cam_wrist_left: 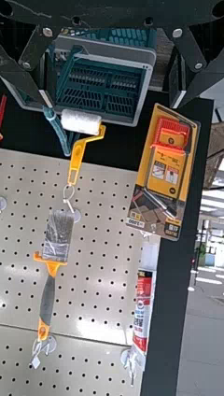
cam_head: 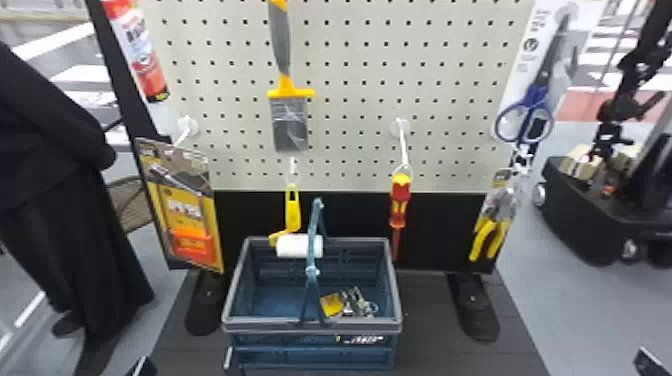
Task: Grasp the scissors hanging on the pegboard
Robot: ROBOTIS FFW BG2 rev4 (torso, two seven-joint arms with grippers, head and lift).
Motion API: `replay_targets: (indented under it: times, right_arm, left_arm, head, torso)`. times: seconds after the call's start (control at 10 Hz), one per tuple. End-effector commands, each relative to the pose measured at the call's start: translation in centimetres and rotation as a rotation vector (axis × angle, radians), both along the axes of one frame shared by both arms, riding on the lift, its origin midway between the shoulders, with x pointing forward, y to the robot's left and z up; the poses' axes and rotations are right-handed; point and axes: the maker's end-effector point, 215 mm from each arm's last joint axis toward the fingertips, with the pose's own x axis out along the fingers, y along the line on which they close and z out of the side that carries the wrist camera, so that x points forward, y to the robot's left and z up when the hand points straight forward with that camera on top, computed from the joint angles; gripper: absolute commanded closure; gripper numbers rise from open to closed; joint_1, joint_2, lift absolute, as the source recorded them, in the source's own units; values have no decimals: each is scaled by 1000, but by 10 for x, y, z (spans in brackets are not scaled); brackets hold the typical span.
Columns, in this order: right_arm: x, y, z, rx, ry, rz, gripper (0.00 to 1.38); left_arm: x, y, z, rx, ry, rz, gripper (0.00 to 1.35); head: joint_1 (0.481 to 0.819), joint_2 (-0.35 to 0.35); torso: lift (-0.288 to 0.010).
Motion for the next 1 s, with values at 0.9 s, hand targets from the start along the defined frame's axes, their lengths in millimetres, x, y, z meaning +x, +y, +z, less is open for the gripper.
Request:
replay_targets:
  times: [0.9]
  right_arm:
    - [5,-1,22,-3,-45,-21,211]
  left_arm:
    - [0,0,-2,-5,5,-1,352]
  head:
    - [549,0]
  torso:
    - [-100]
